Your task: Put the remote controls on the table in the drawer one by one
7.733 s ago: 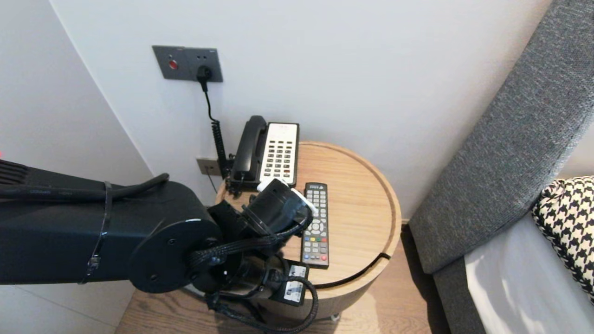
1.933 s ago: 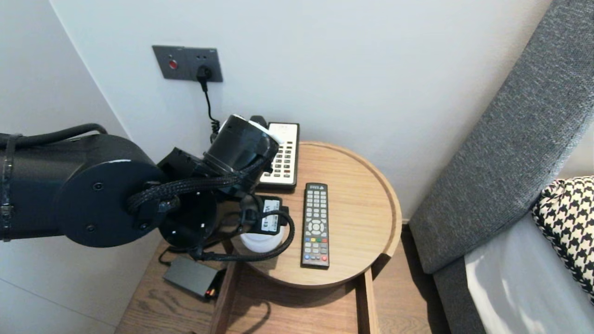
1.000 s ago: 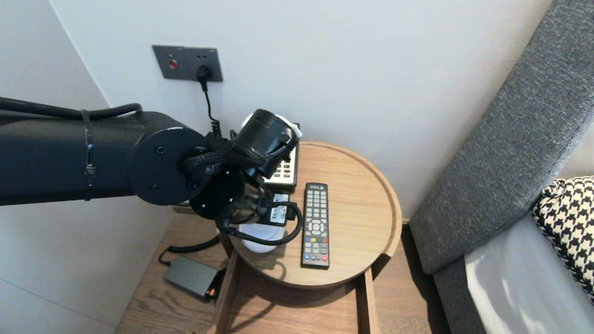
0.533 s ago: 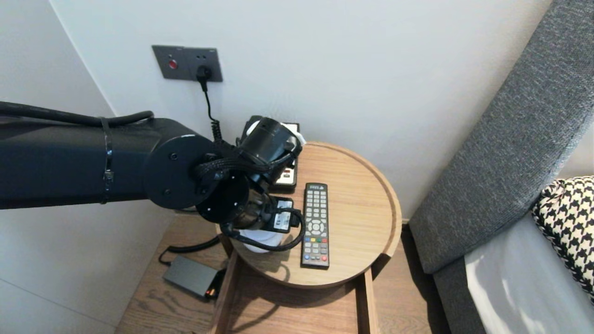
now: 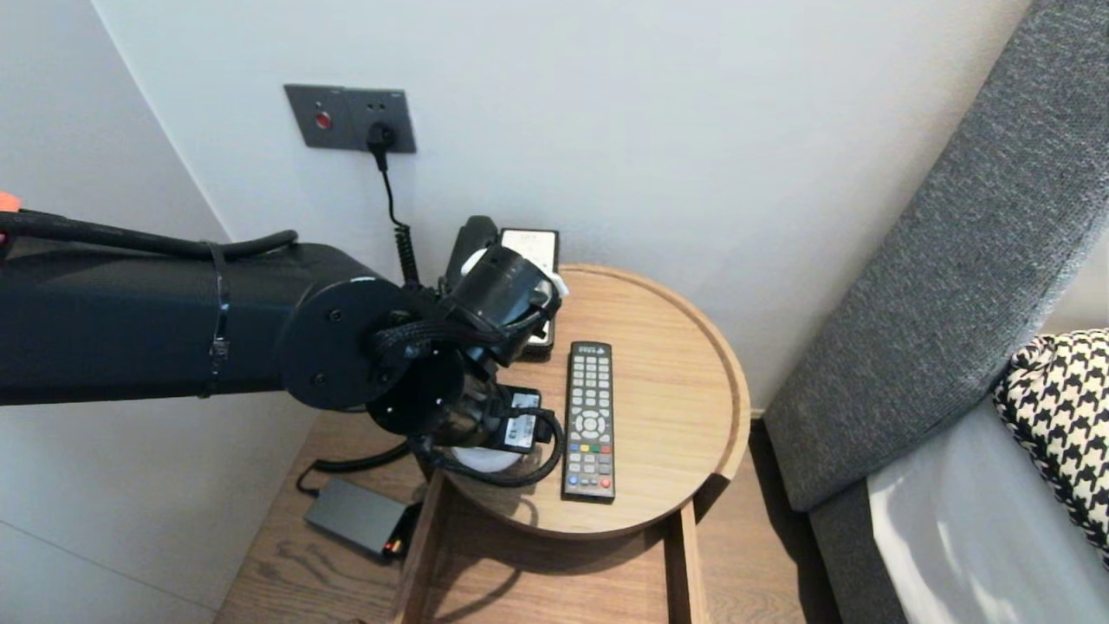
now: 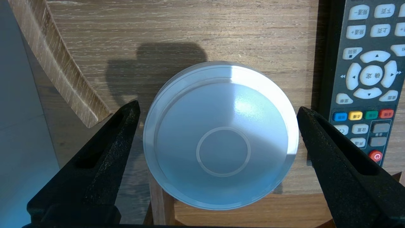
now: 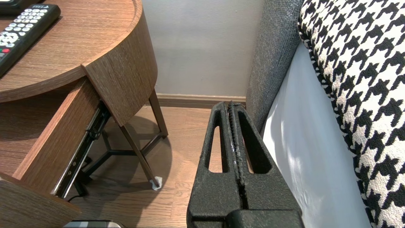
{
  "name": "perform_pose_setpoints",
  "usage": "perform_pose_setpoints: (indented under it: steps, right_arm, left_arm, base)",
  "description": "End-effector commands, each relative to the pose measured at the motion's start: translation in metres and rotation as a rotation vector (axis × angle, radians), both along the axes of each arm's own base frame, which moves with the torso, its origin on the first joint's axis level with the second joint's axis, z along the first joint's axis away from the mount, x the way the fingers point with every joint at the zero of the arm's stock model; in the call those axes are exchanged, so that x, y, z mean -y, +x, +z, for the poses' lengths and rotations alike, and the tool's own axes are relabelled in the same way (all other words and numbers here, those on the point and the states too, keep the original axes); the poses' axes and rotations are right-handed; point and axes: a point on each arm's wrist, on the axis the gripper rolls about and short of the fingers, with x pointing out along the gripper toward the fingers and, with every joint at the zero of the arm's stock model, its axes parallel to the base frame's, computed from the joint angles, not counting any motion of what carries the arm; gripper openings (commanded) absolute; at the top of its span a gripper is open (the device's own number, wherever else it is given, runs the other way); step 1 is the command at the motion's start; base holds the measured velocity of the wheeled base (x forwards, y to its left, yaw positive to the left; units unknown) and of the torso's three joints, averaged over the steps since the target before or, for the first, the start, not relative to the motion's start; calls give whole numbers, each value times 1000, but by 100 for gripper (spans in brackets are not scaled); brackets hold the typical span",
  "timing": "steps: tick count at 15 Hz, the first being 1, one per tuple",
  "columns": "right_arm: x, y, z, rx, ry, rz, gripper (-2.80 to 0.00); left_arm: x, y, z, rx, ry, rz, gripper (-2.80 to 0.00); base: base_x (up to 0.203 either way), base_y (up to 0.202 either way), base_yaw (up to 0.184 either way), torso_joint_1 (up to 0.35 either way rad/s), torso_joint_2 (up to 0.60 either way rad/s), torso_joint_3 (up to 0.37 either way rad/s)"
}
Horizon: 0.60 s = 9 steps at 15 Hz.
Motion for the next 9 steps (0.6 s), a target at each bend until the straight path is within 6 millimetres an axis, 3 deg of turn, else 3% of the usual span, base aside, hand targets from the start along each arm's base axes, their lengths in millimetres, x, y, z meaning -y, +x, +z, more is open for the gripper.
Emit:
perform_pose_setpoints:
  steps: [1,9]
  right_arm:
    - [0,2,-7,-23,0,0,-280]
    - [0,2,-7,-25,0,0,-280]
  left_arm:
    - [1,1,-4,-9,11,4,0]
    - [6,8,-13,-20,20,5,0]
  base:
    - [0,0,0,0,0,0]
    - [0,0,0,0,0,0]
